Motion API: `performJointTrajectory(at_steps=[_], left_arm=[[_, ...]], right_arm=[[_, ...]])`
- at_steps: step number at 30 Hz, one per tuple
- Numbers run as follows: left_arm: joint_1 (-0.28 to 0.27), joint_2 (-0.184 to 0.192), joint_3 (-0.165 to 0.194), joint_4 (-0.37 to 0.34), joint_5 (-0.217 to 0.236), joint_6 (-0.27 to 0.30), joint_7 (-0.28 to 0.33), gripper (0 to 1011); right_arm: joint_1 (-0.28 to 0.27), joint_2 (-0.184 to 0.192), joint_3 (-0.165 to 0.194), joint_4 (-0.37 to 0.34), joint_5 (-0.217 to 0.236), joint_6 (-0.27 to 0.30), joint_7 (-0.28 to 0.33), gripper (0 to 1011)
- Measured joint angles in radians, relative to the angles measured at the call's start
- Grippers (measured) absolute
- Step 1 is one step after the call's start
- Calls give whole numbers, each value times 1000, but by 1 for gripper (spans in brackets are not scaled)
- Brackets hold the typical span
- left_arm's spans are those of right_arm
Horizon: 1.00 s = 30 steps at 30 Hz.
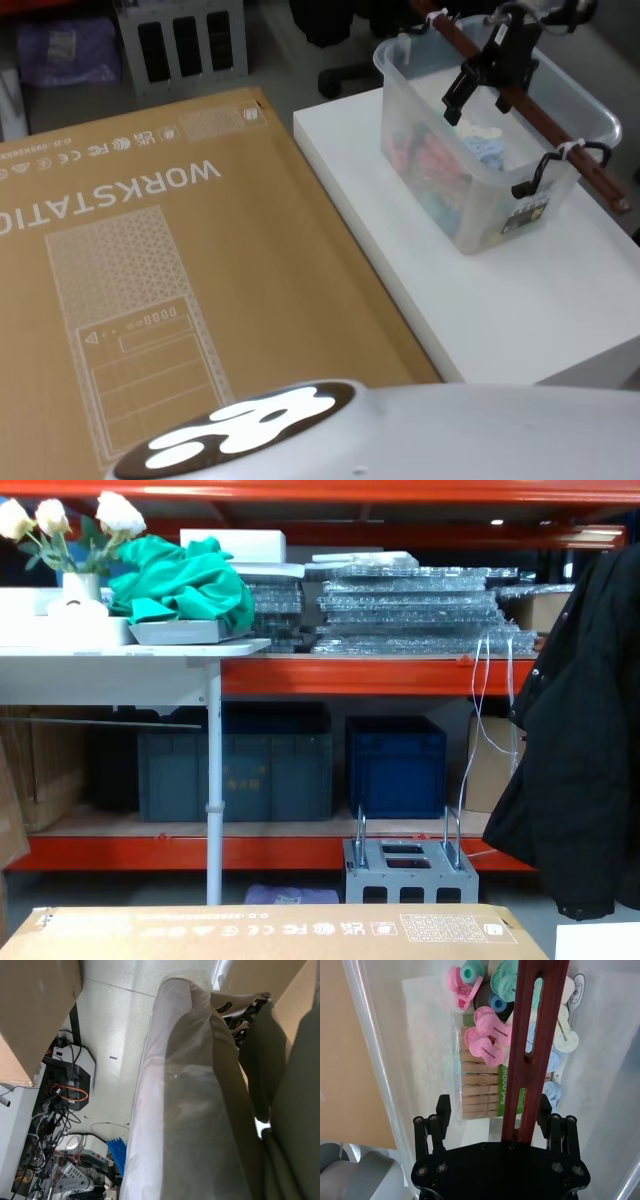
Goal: Use one hand to grasp the basket and place it at the designated location.
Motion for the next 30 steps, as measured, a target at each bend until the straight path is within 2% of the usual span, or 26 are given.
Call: performJointTrajectory(at_steps=[9, 18, 22, 30], left_arm=[[0, 0, 0, 0, 0, 0, 0, 0], [0, 0, 0, 0, 0, 0, 0, 0], [0, 0, 0, 0, 0, 0, 0, 0], [0, 0, 0, 0, 0, 0, 0, 0]], right_arm=[[8, -44, -11, 85, -11, -19, -12, 1001], [8, -55, -11, 107, -15, -29, -15, 995], [0, -40, -3, 83, -12, -29, -21, 917], [-6, -22, 2, 55, -9, -26, -26, 669]])
